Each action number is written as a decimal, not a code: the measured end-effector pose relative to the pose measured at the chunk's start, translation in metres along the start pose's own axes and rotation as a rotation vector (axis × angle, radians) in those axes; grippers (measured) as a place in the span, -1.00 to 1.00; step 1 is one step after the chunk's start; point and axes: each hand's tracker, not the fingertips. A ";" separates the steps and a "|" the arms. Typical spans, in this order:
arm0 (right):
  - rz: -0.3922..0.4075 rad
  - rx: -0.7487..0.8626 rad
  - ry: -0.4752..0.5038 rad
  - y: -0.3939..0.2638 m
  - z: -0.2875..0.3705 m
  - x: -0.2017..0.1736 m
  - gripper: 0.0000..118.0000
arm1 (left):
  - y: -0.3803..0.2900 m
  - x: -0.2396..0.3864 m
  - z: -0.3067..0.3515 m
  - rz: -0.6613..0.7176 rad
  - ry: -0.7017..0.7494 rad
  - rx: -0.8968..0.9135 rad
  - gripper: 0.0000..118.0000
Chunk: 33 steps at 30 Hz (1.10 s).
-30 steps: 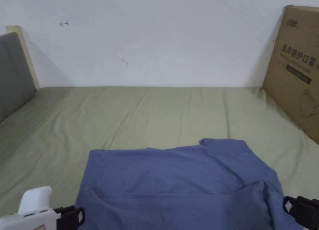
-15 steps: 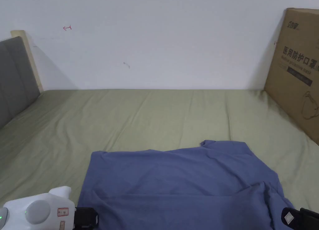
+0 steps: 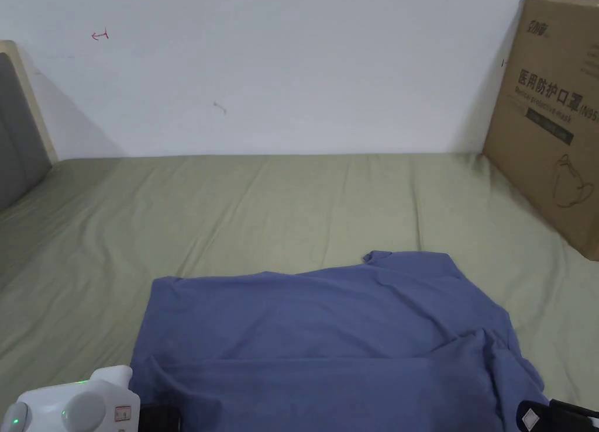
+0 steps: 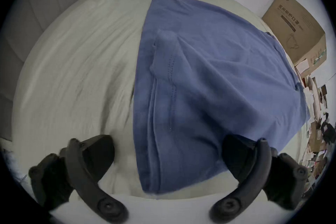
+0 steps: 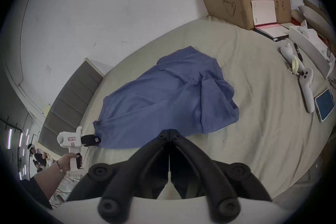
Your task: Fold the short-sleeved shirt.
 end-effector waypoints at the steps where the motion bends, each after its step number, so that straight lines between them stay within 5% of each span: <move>1: -0.002 -0.001 0.000 0.001 -0.001 0.002 -1.00 | 0.000 0.001 0.007 -0.019 0.023 0.010 0.60; 2: 0.001 -0.002 -0.004 0.002 -0.002 0.003 -1.00 | -0.001 0.000 0.014 -0.022 0.030 0.032 0.35; 4: 0.026 -0.001 -0.032 0.005 -0.003 0.006 -1.00 | -0.002 0.002 0.028 -0.026 0.022 0.067 -0.55; 5: 0.037 -0.001 -0.045 0.008 -0.004 0.008 -1.00 | -0.002 0.002 0.033 -0.032 0.021 0.071 -0.80; 10: 0.064 -0.019 -0.057 0.025 -0.015 0.023 -1.00 | 0.000 -0.009 0.049 0.019 -0.070 0.092 -0.90; 13: 0.079 -0.063 -0.143 0.042 -0.028 0.029 -0.91 | 0.001 -0.005 0.059 0.010 -0.065 0.115 -0.90; 14: 0.063 -0.087 -0.159 0.049 -0.035 0.034 -0.44 | 0.001 -0.001 0.063 0.000 -0.069 0.126 -0.90; 15: 0.048 -0.138 -0.172 0.057 -0.044 0.040 0.55 | -0.002 0.004 0.073 -0.008 -0.072 0.137 -0.90; 16: 0.033 -0.186 -0.191 0.061 -0.056 0.047 0.97 | -0.002 0.008 0.076 -0.013 -0.075 0.148 -0.91; 17: 0.022 -0.203 -0.223 0.065 -0.062 0.052 1.00 | -0.001 0.010 0.079 -0.018 -0.082 0.154 -0.91; 23: 0.111 -0.344 -0.366 0.076 -0.114 0.079 0.95 | 0.002 0.010 0.090 0.017 -0.143 0.183 -0.91; 24: 0.132 -0.370 -0.349 0.072 -0.118 0.079 0.76 | 0.003 0.009 0.090 0.035 -0.140 0.179 -0.91; 26: 0.169 -0.403 -0.305 0.070 -0.126 0.083 -0.07 | 0.004 0.011 0.088 0.034 -0.122 0.176 -0.91; 28: 0.221 -0.400 -0.379 0.062 -0.126 0.075 -0.39 | 0.003 0.007 0.084 0.002 -0.095 0.155 -0.91; 29: 0.238 -0.354 -0.350 0.060 -0.121 0.070 -0.72 | 0.002 0.010 0.081 -0.012 -0.087 0.142 -0.91; 30: 0.247 -0.354 -0.306 0.060 -0.119 0.067 -0.90 | 0.002 0.013 0.079 -0.019 -0.087 0.132 -0.91; 33: 0.249 -0.364 -0.272 0.055 -0.109 0.060 -0.91 | 0.001 0.012 0.076 -0.025 -0.086 0.121 -0.91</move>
